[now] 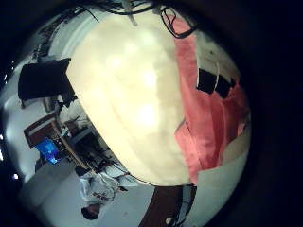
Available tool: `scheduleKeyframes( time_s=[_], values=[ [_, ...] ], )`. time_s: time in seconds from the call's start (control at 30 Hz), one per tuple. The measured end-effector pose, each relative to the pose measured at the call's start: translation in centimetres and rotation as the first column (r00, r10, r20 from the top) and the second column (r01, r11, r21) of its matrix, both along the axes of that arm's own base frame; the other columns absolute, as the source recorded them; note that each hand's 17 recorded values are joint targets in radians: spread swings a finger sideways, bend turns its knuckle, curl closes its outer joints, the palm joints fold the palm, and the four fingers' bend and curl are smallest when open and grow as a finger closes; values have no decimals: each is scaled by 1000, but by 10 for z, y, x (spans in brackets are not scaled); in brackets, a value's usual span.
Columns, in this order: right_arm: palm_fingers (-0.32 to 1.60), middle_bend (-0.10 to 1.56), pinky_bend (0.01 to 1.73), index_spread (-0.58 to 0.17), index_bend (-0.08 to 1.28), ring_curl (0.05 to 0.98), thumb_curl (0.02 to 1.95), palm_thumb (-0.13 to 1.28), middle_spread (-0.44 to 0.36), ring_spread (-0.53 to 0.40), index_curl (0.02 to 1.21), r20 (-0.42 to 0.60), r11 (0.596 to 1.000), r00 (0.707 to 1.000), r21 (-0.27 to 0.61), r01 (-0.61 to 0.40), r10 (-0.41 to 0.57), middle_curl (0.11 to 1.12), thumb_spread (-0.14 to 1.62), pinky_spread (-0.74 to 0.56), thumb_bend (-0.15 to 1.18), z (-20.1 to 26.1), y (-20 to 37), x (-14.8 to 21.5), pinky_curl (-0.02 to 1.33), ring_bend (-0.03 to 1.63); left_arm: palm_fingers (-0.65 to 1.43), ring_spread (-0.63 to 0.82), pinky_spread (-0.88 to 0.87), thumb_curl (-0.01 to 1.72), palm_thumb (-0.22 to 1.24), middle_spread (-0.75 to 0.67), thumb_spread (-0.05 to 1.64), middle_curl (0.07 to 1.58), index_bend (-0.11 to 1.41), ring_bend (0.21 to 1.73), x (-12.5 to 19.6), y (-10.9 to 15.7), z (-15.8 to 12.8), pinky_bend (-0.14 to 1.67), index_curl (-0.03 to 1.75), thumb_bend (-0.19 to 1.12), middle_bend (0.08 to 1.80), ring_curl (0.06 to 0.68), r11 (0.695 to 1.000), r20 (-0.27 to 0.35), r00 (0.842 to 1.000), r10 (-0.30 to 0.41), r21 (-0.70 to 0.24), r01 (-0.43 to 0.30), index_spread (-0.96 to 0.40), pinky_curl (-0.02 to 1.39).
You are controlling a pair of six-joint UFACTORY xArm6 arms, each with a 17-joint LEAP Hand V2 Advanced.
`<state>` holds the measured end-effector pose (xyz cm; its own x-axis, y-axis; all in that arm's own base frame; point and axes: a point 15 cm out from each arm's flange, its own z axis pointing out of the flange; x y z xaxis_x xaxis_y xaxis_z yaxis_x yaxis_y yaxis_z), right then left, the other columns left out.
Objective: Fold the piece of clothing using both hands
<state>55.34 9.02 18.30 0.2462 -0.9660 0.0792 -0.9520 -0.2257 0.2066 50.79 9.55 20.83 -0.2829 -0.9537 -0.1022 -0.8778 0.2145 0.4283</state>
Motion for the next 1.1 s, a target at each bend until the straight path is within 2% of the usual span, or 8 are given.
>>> scheduleKeyframes(
  time_s=[0.2,0.27,0.33,0.43,0.57,0.67,0.87,1.1],
  values=[
    [800,1226,1114,-342,377,778,365,873,-159,-266,783,97,998,994,20,51,-53,757,1547,-345,16,-1,-5,27,1140,1393,828,-501,-775,309,587,-498,1372,715,135,1042,13,-3,-8,623,1086,-10,1047,548,997,62,995,72,-35,-70,-674,715],
    [789,1183,1143,-355,291,767,351,876,-163,-265,752,170,998,984,42,54,-60,746,1570,-355,22,2,-4,46,1124,1398,613,-478,-760,308,582,-477,1375,721,78,1048,18,-5,-7,673,1048,-10,993,563,992,92,990,109,-68,-103,-600,746],
    [730,1092,1142,-359,228,744,336,873,-169,-268,732,248,997,966,65,52,-67,724,1586,-382,24,16,-2,64,1077,1374,236,-395,-710,306,567,-374,1381,685,51,1024,21,-5,-7,746,978,-12,783,567,985,108,984,145,-104,-134,-451,784],
    [535,970,1020,-363,247,710,311,860,-162,-279,738,322,995,943,86,59,-84,697,1595,-454,26,35,-8,79,998,1289,-177,-100,-415,295,521,-104,1389,557,136,822,30,-3,-6,599,882,-19,489,488,975,148,971,186,-153,-164,-233,766],
    [218,830,790,-367,376,645,277,808,-156,-244,746,390,992,915,104,66,-101,649,1602,-388,15,55,-16,90,928,1097,-185,211,11,277,467,154,1402,428,112,644,51,5,7,449,728,-16,316,374,970,247,946,209,-174,-169,-40,674],
    [-9,636,684,-352,428,550,240,700,-72,-111,703,401,992,910,104,70,-106,558,1577,-133,-19,62,-25,87,873,865,-150,337,226,267,444,256,1409,388,103,567,59,11,18,398,627,-13,254,330,966,295,927,232,-180,-184,41,606],
    [-57,442,557,-384,345,400,221,538,-29,111,571,421,992,901,104,64,-102,447,1446,256,-35,83,-31,83,728,589,-97,452,440,258,432,339,1412,342,112,484,49,19,26,356,476,-7,180,285,964,288,926,242,-181,-196,102,509],
    [-1,325,398,-419,274,322,222,434,-15,194,474,452,994,888,96,46,-85,383,1335,419,-27,114,-54,81,578,437,-75,489,511,248,417,358,1421,306,127,446,28,17,36,348,373,-7,170,269,963,269,934,234,-197,-184,116,448]
  ],
)
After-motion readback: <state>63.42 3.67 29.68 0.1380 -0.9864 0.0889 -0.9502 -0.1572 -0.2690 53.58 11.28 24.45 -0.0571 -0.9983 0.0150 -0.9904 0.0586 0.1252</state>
